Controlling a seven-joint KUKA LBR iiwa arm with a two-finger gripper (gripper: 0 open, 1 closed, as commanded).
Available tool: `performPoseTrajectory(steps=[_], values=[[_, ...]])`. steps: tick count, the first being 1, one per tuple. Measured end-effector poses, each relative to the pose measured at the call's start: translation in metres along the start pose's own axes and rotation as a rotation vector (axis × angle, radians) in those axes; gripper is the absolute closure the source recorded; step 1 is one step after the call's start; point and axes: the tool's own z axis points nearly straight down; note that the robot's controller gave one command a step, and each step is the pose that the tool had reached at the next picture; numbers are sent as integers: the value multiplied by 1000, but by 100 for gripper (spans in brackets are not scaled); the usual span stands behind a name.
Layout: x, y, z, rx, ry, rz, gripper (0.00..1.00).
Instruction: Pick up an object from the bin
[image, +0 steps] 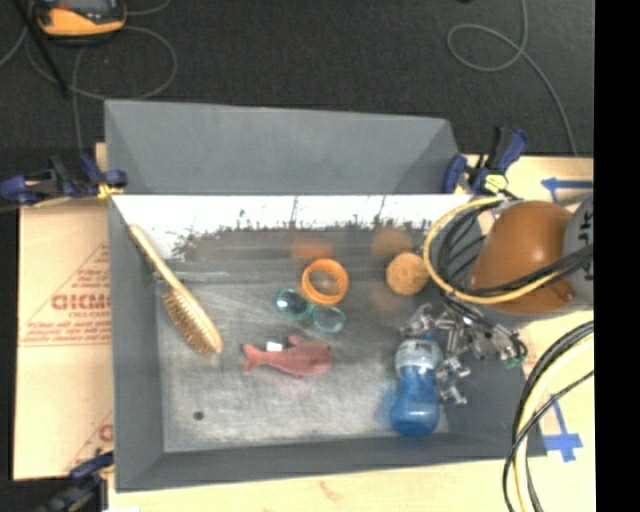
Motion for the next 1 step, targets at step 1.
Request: performPoseTrajectory(steps=[1], values=[[0, 0, 0, 0, 0, 0, 100]])
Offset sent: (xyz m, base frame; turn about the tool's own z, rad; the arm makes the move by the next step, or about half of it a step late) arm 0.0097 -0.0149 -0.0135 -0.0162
